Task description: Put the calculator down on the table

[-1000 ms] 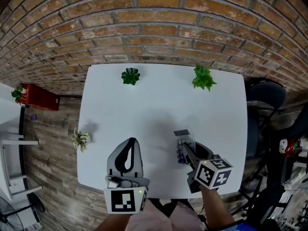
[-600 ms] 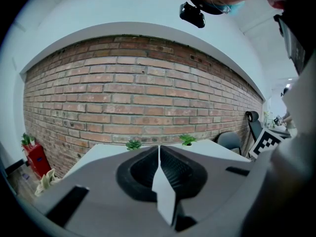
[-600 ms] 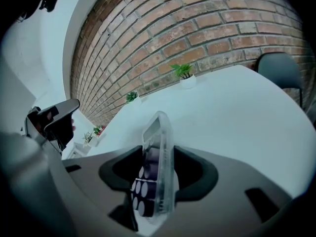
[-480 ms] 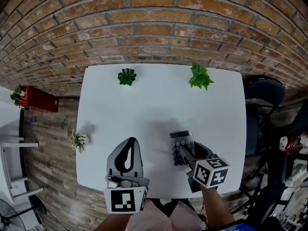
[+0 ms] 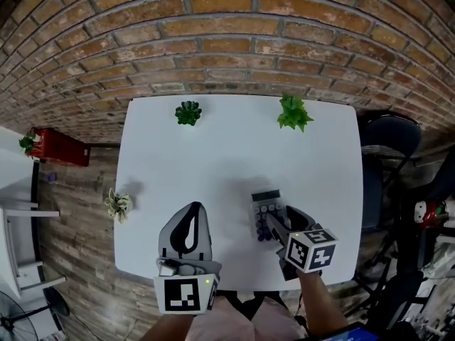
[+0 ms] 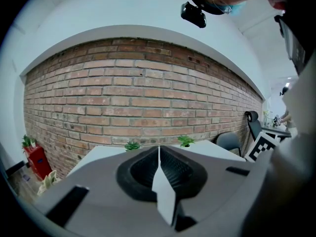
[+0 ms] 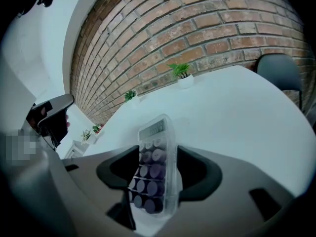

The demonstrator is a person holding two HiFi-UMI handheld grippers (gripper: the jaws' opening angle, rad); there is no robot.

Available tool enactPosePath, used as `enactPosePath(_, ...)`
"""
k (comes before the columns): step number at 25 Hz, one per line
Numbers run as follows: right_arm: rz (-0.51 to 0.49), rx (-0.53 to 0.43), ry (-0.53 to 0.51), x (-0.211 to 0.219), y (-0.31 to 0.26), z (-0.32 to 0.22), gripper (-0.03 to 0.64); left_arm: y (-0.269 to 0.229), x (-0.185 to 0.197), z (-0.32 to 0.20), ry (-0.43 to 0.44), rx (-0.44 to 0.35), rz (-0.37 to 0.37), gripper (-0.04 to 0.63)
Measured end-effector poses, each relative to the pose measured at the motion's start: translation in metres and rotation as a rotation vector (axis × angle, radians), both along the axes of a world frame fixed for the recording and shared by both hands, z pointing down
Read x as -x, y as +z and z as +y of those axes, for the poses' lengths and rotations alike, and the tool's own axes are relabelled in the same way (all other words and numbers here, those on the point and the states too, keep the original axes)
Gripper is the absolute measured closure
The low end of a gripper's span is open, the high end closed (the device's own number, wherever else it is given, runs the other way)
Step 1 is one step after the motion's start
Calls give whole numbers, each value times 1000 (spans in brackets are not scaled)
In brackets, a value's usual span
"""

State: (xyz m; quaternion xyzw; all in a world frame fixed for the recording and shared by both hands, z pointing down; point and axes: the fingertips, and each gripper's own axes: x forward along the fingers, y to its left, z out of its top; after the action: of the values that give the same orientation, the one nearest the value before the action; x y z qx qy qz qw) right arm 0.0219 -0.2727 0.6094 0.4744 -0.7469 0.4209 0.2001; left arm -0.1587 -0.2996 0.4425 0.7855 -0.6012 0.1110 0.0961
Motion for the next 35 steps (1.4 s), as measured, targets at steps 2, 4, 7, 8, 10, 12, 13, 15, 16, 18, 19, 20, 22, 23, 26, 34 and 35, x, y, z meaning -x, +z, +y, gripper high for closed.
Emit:
enactPosePath(2, 0, -6, -12, 0, 1, 0, 364, -4, -2, 4, -5, -7, 5, 577)
enactPosePath(4, 0, -16, -22, -1, 1, 0, 360, -10, -5, 9, -12, -17, 17, 577)
enactPosePath(7, -3, -39, -24, -6, -6, 0, 359, -19, -8, 18, -13, -34, 11, 577)
enactPosePath(8, -6, -51, -23, -8, -11, 0, 360, -23, -10, 21, -15, -41, 11, 577)
enactPosePath(10, -17, -87, -25, -11, -26, 0, 362, -35, -14, 28, -20, -64, 15, 577)
enactPosePath(12, -34, -138, -29, -12, -49, 0, 365, -49, -19, 35, -22, -95, 22, 577)
enactPosePath(13, -42, -170, -33, -13, -62, -1, 367, -57, -22, 39, -24, -113, 28, 577)
enactPosePath(15, -61, -245, -44, -13, -95, -2, 371, -75, -28, 46, -30, -153, 38, 577)
enactPosePath(16, -70, -288, -52, -12, -113, -2, 372, -86, -30, 49, -33, -176, 42, 577)
enactPosePath(18, -77, -383, -67, -11, -153, -1, 379, -108, -35, 56, -36, -223, 50, 577)
enactPosePath(19, -74, -435, -74, -10, -173, -1, 387, -119, -38, 58, -36, -247, 56, 577)
enactPosePath(20, -67, -486, -81, -9, -194, 0, 396, -130, -40, 61, -35, -267, 61, 577)
enactPosePath(22, -52, -584, -91, -8, -232, 6, 436, -150, -42, 65, -36, -303, 67, 577)
enactPosePath(23, -44, -630, -94, -7, -249, 9, 474, -159, -43, 68, -38, -321, 68, 577)
enactPosePath(26, -4, -753, -89, -8, -291, 18, 554, -186, -44, 74, -46, -378, 68, 577)
enactPosePath(34, 111, -890, -93, -9, -327, 30, 617, -221, -40, 84, -60, -459, 66, 577)
enactPosePath(35, 111, -892, -96, -10, -327, 32, 618, -221, -40, 85, -61, -460, 67, 577)
